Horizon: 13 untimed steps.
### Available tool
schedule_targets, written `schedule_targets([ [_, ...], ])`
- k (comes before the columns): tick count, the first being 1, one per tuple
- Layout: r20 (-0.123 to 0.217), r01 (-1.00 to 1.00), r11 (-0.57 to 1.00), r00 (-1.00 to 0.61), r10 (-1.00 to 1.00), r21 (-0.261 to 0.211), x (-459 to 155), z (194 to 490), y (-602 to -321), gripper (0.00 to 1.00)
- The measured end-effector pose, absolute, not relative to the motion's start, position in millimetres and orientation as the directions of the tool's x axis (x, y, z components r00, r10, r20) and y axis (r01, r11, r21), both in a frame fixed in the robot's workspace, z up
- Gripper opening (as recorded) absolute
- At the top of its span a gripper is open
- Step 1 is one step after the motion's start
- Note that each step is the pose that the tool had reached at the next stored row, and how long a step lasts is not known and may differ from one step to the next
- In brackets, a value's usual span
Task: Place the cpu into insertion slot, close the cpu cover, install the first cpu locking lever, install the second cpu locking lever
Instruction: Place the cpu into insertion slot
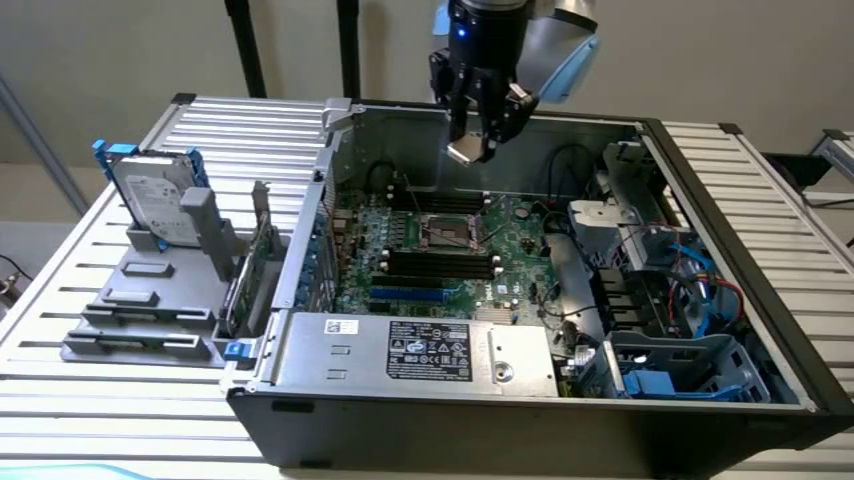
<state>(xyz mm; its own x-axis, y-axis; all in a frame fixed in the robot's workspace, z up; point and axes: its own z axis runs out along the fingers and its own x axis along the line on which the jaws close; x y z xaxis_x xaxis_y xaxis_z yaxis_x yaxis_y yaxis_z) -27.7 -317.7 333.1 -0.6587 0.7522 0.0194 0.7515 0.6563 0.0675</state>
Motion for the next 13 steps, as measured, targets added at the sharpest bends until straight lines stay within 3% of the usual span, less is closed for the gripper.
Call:
schedule_targets([
  [13, 0.021, 0.880, 0.470, -0.472, 0.881, 0.066, -27.7, 328.3, -317.7, 0.54],
])
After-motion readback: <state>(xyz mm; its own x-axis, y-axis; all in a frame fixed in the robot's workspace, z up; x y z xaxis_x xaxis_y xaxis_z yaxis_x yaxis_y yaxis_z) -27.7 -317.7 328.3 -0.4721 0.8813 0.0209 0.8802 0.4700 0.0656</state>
